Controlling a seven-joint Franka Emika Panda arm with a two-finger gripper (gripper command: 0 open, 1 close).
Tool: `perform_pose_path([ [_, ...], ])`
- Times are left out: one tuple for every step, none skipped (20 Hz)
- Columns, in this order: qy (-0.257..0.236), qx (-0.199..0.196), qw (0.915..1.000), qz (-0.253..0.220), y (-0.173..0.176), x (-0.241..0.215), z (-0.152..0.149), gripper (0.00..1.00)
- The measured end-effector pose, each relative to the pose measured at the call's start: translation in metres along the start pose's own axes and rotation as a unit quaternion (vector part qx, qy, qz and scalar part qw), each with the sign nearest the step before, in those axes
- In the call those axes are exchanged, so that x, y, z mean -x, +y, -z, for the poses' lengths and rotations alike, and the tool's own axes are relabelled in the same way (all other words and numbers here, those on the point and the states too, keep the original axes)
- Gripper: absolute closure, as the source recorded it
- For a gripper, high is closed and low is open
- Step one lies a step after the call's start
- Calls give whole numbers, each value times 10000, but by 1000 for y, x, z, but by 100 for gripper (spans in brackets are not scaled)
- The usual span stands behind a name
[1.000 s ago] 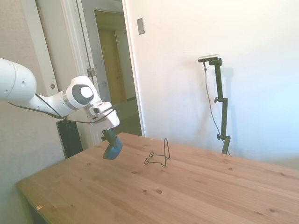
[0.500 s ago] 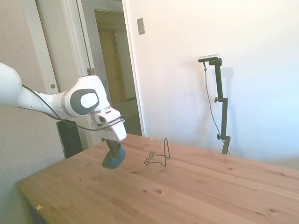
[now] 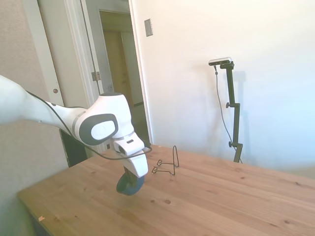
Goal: Unload the bowl
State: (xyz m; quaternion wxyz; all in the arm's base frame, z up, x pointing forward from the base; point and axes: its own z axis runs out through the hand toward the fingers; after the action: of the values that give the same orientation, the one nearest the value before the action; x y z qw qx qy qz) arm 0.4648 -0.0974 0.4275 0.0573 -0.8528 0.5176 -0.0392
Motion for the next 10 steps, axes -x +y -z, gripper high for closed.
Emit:
perform_pose_path([
  [-63, -34, 10000, -29, 7, -8, -4, 100],
  [-120, -53, 9999, -57, 12, -14, -8, 100],
  [-156, -64, 9998, -72, 14, -18, -12, 100],
  [-199, -92, 9997, -103, 16, -22, -16, 100],
  [-256, -114, 9995, -114, 16, -24, -20, 100],
  [-308, -129, 9994, -133, 17, -26, -24, 100],
  [-362, -151, 9991, -161, 18, -28, -27, 100],
  [-401, -156, 9989, -174, 19, -31, -30, 100],
  [-434, -162, 9988, -185, 20, -33, -33, 100],
  [-462, -171, 9986, -191, 20, -34, -35, 0],
])
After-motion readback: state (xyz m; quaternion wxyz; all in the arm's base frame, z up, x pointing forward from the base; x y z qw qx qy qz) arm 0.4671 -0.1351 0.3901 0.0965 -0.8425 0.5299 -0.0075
